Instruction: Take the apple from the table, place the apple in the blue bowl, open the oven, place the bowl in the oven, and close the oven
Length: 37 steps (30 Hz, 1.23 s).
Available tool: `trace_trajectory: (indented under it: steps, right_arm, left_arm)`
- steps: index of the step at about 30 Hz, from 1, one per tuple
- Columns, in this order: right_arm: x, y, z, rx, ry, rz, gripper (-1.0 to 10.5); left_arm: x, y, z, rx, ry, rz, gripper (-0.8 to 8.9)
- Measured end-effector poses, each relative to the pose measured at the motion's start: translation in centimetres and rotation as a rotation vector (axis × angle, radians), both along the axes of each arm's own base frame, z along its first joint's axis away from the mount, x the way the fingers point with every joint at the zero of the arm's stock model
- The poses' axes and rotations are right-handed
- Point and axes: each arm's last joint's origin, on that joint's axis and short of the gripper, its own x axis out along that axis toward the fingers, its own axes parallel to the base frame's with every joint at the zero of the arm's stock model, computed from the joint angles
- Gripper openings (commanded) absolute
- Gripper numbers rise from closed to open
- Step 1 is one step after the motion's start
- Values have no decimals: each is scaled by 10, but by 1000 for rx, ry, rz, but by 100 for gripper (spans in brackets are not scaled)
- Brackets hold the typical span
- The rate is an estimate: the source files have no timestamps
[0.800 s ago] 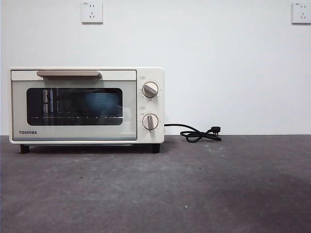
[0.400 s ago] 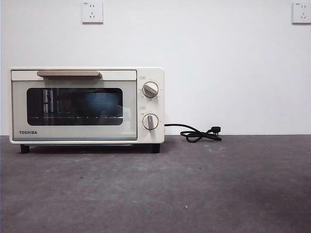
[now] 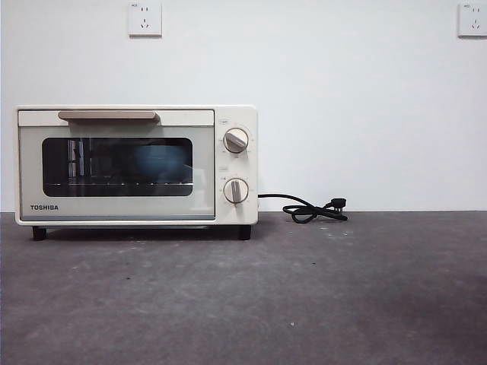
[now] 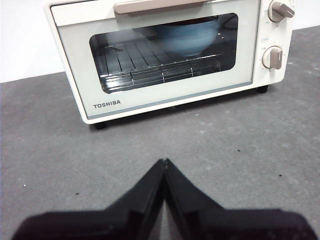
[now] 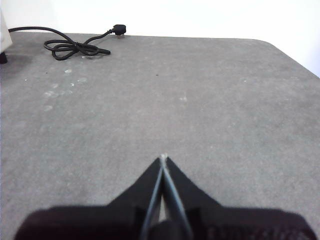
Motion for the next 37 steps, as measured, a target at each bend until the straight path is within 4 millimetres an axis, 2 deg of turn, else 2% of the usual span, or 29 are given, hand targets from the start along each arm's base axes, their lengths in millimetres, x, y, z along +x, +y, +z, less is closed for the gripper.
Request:
trace_trajectory:
  steps: [37]
  right_arm:
    - [-1, 0, 2, 2, -28, 11, 1]
  left_arm:
    - [0, 0, 0, 0, 0, 0, -4]
